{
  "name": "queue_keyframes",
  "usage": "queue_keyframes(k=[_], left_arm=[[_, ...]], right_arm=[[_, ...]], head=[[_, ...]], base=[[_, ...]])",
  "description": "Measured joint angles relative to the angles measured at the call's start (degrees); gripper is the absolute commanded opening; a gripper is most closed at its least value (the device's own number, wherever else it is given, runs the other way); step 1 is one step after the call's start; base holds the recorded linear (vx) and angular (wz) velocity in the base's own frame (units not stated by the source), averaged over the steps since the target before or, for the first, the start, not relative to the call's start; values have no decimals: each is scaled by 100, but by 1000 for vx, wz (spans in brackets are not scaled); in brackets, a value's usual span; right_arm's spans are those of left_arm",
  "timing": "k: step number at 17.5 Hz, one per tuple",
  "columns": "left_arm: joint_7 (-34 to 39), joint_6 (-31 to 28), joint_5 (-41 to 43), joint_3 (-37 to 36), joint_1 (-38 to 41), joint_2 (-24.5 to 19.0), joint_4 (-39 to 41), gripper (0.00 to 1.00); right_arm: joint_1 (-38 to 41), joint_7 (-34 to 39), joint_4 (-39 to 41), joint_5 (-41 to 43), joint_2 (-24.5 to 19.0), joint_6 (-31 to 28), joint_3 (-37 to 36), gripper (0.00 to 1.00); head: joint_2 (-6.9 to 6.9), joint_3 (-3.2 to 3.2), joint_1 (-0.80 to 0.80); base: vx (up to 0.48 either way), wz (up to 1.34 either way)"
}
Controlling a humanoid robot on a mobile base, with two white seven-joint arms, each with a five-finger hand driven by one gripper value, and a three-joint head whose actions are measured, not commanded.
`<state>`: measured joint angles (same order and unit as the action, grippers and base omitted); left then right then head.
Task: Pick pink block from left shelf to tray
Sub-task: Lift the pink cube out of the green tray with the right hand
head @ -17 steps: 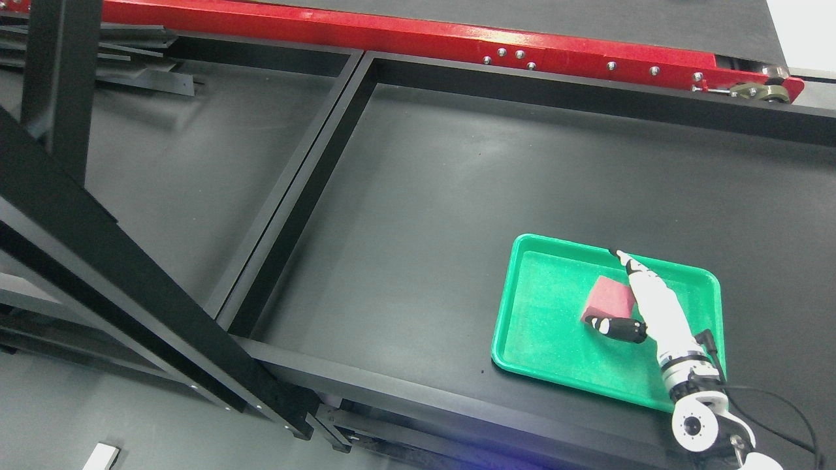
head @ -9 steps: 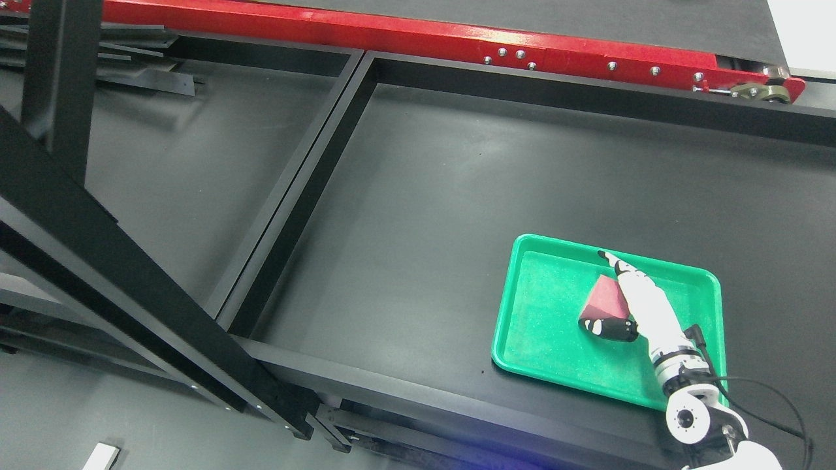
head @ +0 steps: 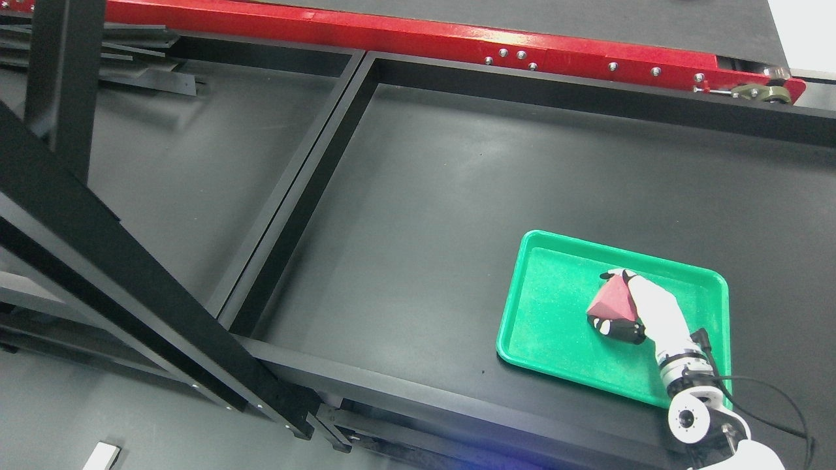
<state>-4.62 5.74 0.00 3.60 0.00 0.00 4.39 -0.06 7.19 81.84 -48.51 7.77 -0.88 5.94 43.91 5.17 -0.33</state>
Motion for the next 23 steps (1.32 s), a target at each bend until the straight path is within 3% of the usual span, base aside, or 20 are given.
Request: queue_keyframes(k=[4,9,16,23], left_arm=[[0,4,0,0,0,0,0,100],[0,4,0,0,0,0,0,100],[0,5,0,0,0,0,0,100],[0,5,0,0,0,0,0,100]], right_arm=[[-2,19,-45,37,27,86,5,2],[21,-134,-44,82,36,712,-59,2],[158,-1263,317,116,-78,1795,-344,2],[348,-2105,750,176,-269,2051,-728,2]], head=[[0,0,0],[0,0,0],[0,0,0],[0,0,0]], base=[[0,0],[0,-9],[0,3],[0,0]])
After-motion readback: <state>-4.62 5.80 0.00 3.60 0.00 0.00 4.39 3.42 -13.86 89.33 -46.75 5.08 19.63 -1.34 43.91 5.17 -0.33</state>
